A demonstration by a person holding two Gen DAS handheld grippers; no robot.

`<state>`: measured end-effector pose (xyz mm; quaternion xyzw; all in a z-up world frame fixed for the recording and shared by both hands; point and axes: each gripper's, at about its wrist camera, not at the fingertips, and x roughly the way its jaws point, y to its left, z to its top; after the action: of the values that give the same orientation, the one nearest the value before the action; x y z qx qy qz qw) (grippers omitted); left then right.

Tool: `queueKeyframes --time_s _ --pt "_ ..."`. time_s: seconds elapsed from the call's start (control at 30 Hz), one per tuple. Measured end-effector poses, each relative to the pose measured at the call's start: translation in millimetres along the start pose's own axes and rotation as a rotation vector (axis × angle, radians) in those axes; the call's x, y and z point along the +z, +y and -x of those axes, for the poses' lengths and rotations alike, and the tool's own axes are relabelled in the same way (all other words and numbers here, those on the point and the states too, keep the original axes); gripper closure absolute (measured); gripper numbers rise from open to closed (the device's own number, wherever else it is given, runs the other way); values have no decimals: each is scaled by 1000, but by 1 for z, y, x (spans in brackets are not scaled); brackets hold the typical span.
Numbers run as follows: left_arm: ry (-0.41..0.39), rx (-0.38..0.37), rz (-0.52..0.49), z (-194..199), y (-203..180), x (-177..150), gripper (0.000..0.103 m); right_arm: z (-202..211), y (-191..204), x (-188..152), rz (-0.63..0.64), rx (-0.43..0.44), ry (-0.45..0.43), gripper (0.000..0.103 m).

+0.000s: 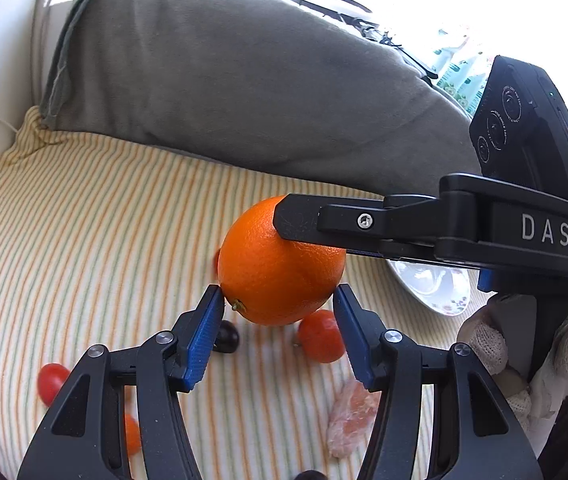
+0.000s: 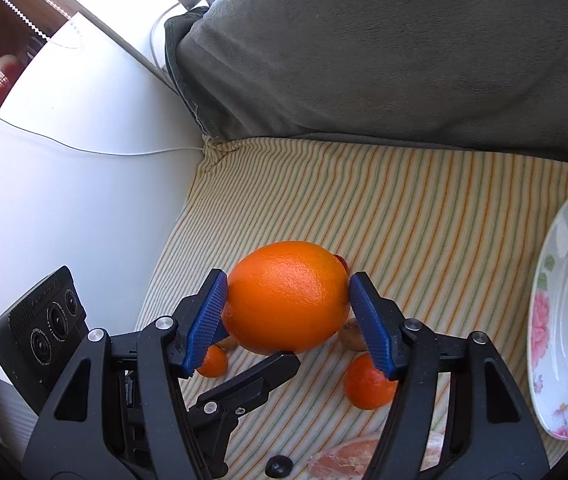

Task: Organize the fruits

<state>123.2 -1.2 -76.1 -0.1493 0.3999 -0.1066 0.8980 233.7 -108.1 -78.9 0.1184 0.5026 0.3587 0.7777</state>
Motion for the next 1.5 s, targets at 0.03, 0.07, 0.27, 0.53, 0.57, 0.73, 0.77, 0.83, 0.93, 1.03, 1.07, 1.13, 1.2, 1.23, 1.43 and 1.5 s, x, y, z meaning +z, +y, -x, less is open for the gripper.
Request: queueKeyframes --time_s 0.03,0.07,0.27,0.53,0.57,0.73,0.77,0.83,0.93,1.03,1.07,1.13,1.2,1.23,1.43,1.5 --pt "2 -7 -9 -2 -6 0 47 7 -4 -2 -4 -7 -8 36" --pt "4 -15 -17 -4 -12 0 47 14 -9 -4 -7 -14 -17 36" --pt "28 -59 -71 -18 -45 0 47 53 -39 -16 -60 -48 -69 36" --pt "65 -104 -127 -34 -84 -8 47 86 -77 -32 -123 -87 -110 36" --pt "70 -107 -132 -38 -89 -8 47 90 -81 -34 -129 -90 -113 36" --pt "92 -120 -153 -53 -103 -8 47 100 -99 -41 -165 -103 -126 36" --pt "93 -124 -157 -49 -106 -12 47 102 -102 -42 -171 -105 -128 36" --pt "98 -128 -165 -51 -110 -14 47 104 -105 -42 -183 -109 -133 36" --pt "101 -129 -173 -55 -113 -13 47 106 -111 -43 -198 -109 -139 36" --pt "109 -135 -179 -65 -120 -14 48 108 -116 -45 -210 -109 -146 36" --pt "110 -134 -180 -65 -121 -14 48 108 -117 -45 -210 -112 -147 36" --pt "108 -142 -184 -65 -122 -14 49 110 -117 -44 -206 -113 -155 37" --pt "98 -136 -188 -62 -124 -12 49 119 -115 -42 -196 -131 -193 37" --pt "95 -135 -189 -60 -124 -12 49 124 -113 -40 -192 -149 -216 37" --pt "71 -119 -197 -47 -122 -11 49 154 -111 -37 -169 -216 -306 30" --pt "64 -112 -198 -43 -120 -11 47 162 -111 -39 -161 -238 -331 25"
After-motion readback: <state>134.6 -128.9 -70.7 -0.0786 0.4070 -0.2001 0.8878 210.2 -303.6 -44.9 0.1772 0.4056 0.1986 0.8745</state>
